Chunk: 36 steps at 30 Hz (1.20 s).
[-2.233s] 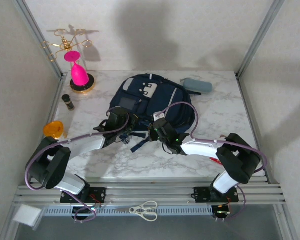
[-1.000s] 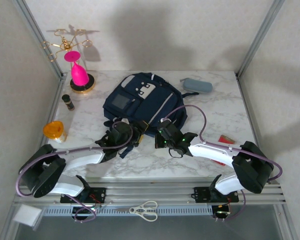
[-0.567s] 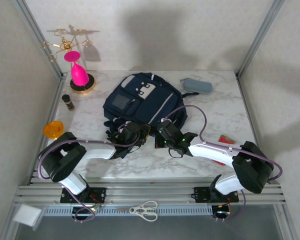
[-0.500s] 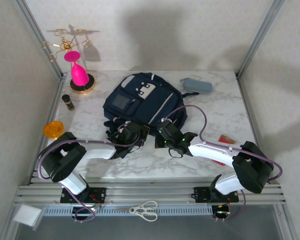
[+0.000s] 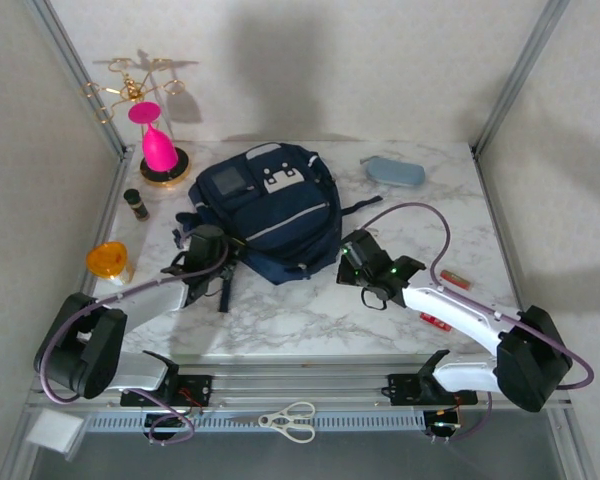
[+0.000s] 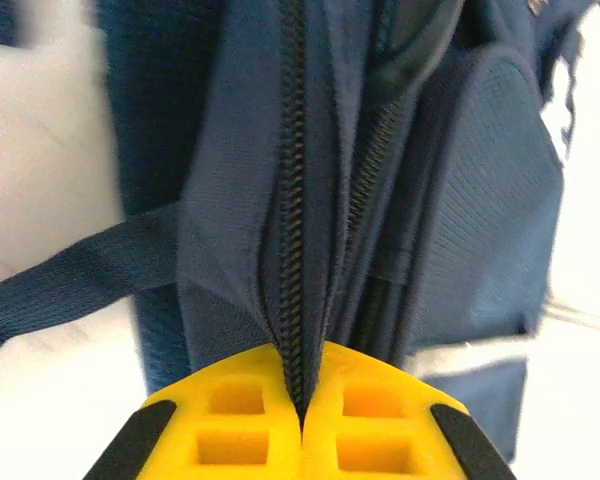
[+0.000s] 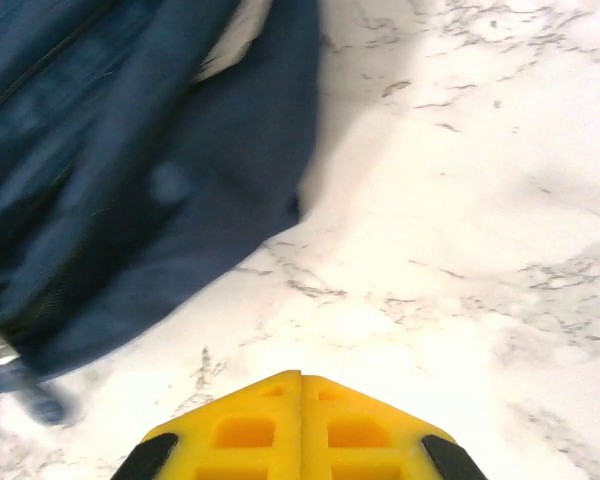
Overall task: Pack the student bag
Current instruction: Zip the student bag at the center of the table.
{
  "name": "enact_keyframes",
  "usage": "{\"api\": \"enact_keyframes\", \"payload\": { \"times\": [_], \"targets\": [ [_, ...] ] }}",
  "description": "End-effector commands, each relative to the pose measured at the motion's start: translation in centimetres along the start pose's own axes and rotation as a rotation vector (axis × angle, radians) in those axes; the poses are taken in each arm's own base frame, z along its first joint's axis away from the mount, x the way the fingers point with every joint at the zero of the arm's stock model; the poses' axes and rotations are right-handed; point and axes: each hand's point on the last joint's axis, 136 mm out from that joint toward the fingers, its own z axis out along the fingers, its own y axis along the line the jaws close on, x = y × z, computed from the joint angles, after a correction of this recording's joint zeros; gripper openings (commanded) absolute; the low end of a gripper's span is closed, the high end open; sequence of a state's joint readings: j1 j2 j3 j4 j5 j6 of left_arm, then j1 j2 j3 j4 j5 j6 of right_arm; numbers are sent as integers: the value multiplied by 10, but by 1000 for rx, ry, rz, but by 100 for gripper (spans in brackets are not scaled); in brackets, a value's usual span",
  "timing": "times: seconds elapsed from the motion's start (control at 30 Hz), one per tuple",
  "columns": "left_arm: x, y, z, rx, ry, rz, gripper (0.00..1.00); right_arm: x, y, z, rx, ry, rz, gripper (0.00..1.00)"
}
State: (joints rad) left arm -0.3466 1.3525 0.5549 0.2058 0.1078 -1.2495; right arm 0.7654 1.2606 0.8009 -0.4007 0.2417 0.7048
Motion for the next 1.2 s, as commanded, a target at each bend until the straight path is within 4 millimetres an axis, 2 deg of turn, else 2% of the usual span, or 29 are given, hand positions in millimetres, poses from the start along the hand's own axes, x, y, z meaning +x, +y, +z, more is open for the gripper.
{"api": "enact_keyframes", "payload": {
  "times": [0.0, 0.1, 0.13, 0.17, 0.23, 0.3, 0.4, 0.47, 0.53, 0.6, 0.7, 0.87, 1.03, 1.17],
  "targets": [
    [-16, -20, -9, 19, -47, 152, 0, 10, 18, 2, -75, 52, -112, 0],
    [-14, -27, -15, 59, -38, 142, 0, 7, 33, 0, -156, 35, -169, 0],
    [-14, -30, -17, 67, -39, 151, 4, 7, 43, -3, -208, 29, -200, 0],
    [-13, -31, -19, 70, -35, 158, 10, 8, 53, -4, -262, 34, -226, 0],
    [-10, -29, -22, 54, -14, 173, 33, 8, 68, -4, -332, 45, -254, 1],
    [-1, -25, -29, 70, 20, 141, 42, 9, 74, 0, -356, 50, -283, 8],
    [15, -15, -42, 97, 50, 67, 60, 12, 83, 7, -411, 51, -313, 23],
    [29, -16, -49, 131, 79, 36, 67, 18, 95, 11, -481, 73, -335, 25],
    [44, -22, -53, 153, 100, 24, 69, 24, 105, 14, -541, 91, -358, 29],
    [62, -25, -51, 154, 133, 9, 70, 20, 110, 20, -539, 83, -382, 35],
    [75, -16, -45, 127, 158, -43, 68, 22, 113, 32, -536, 97, -412, 39],
    [78, -12, -34, 107, 153, -71, 61, 28, 117, 46, -549, 118, -437, 43],
    [78, -6, -20, 78, 138, -85, 50, 29, 124, 57, -562, 134, -462, 46],
    [78, -1, -12, 54, 137, -82, 40, 32, 133, 57, -615, 153, -463, 45]
  ]
}}
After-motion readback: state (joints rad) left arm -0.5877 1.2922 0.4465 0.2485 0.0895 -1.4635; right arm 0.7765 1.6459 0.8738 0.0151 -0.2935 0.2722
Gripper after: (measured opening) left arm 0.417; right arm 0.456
